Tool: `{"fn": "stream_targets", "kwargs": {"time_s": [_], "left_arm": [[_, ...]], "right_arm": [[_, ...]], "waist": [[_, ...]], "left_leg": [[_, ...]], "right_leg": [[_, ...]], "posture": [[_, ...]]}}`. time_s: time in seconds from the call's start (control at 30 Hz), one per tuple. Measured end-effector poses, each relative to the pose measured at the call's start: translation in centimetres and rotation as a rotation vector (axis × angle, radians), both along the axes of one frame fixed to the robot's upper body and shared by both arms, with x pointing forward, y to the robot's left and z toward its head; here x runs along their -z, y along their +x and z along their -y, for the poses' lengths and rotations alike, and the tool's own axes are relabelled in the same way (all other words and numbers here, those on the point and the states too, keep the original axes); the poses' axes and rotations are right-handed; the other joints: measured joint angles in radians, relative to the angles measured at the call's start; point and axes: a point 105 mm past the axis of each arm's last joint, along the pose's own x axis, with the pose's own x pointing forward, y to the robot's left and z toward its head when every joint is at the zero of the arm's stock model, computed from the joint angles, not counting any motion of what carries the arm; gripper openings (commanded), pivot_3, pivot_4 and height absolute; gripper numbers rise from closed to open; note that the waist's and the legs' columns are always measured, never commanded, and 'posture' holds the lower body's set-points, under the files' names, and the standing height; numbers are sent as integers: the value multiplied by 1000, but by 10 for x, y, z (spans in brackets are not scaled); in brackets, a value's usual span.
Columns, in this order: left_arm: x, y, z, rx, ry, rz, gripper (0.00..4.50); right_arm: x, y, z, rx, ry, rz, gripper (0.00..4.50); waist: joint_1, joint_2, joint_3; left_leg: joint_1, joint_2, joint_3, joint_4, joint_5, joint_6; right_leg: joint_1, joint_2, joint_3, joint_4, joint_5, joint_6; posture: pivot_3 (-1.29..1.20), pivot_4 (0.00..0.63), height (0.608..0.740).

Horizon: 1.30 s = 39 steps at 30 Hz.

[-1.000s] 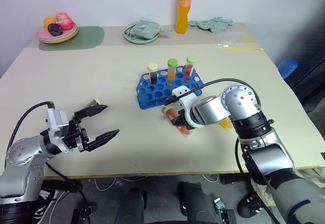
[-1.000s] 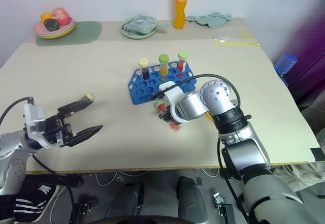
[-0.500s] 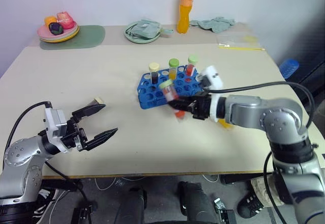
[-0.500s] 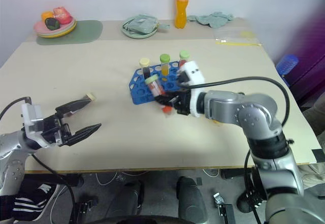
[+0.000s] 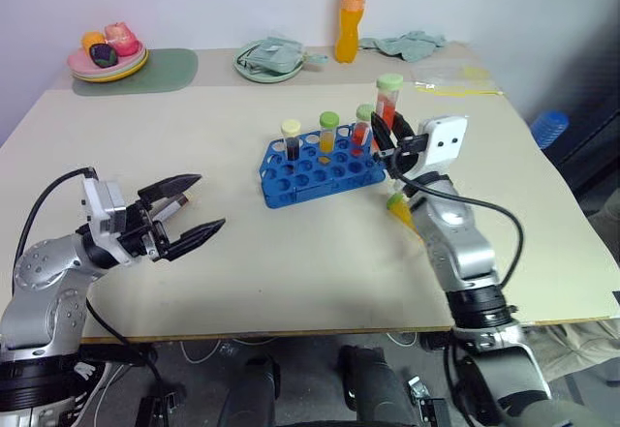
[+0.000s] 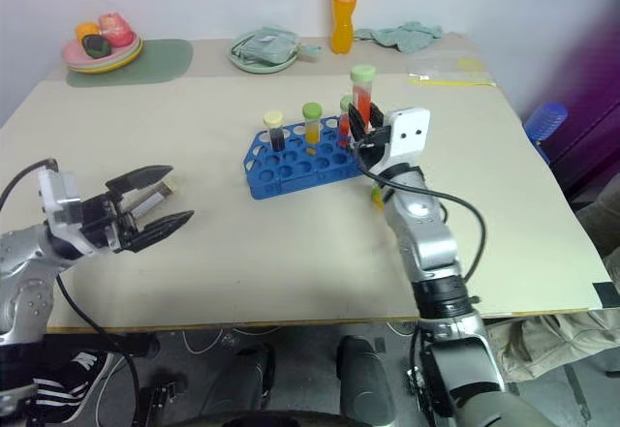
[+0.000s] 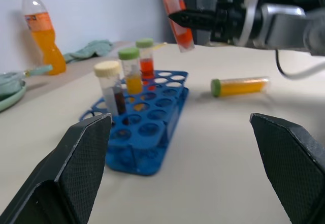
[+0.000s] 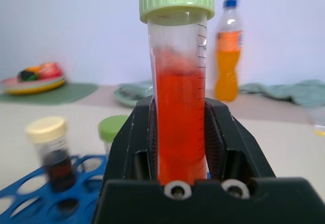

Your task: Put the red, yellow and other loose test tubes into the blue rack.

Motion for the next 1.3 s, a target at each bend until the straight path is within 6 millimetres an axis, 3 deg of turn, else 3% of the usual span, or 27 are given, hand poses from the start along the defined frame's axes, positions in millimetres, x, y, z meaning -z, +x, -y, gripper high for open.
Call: {"fn": "stream_targets", "kwargs": {"time_s": [0.23,0.43,0.8,1.3], "left_arm": [[3,1,3,17,-1,-23,4500],[5,1,3,13,-4,-36,4500],[6,0,4,15,-3,-50,4500],[-6,-1,12,10,14,-51,4500]], "right_arm": [[16,3,-4,79,-45,114,773],[41,9,-4,132,-10,82,773],[54,19,-6,147,-5,61,773],[52,27,-4,177,-12,62,773]], "waist": [[0,0,0],[0,0,0],[-1,0,0],[-2,0,0]], "left_leg": [[2,0,0,0,0,0],[3,0,0,0,0,0],[4,0,0,-1,0,0],[5,0,0,-1,0,0]], "right_leg": [[1,0,0,1,0,0],[2,0,1,1,0,0],[3,0,1,2,0,0],[3,1,1,3,0,0]], "posture": [[0,150,740],[0,150,740],[0,150,740],[0,150,740]]}}
